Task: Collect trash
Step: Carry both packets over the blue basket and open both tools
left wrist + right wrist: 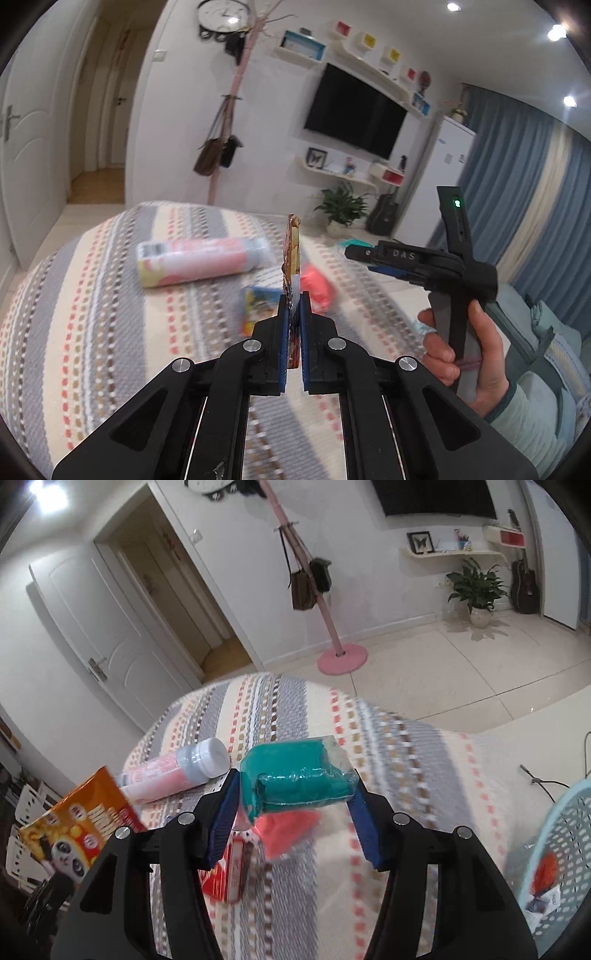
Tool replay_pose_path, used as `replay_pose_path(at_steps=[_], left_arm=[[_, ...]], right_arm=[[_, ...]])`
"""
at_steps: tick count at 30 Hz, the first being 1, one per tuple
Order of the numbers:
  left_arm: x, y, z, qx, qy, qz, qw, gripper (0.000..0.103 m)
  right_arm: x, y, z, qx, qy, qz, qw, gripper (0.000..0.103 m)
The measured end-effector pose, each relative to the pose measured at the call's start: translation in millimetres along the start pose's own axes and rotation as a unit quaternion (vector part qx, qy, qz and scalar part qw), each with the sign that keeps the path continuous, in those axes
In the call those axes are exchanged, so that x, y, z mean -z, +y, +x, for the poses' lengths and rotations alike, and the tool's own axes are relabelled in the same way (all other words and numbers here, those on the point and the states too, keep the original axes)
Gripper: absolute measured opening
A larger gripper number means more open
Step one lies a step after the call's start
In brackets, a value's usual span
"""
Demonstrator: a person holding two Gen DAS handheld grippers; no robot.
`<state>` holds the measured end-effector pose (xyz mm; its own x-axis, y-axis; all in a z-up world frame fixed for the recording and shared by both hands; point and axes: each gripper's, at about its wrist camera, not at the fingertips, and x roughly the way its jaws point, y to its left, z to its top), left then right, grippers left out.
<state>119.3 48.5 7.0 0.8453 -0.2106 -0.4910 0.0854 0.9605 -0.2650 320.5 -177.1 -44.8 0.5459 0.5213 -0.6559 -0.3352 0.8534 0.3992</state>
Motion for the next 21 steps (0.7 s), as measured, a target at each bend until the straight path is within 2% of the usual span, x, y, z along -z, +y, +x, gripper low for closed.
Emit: replay_pose_path(at_steps=[9,11,16,21], left_arm=[[-15,-73,29,0.066,0.0,0.049,0.9966,0.004],[-17,-91,41,0.079,0.004,0.056,0.9953,0.004],[-15,-138,76,0.121,0.031,0.065,0.9901,0.004],[-5,-178,116,0.15,0.067,0.075,0.9835,0.004]], right_arm=[[17,-56,-95,0.028,-0.067,0.021,0.997,0.054],[21,-70,-108,0.048,-0.073,0.022,0.996,0.054],[37,-109,-138,0.082,-0.086,0.041,0.992,0.054],[64,-157,-160,0.106,-0.091,0.087,0.986,0.054]])
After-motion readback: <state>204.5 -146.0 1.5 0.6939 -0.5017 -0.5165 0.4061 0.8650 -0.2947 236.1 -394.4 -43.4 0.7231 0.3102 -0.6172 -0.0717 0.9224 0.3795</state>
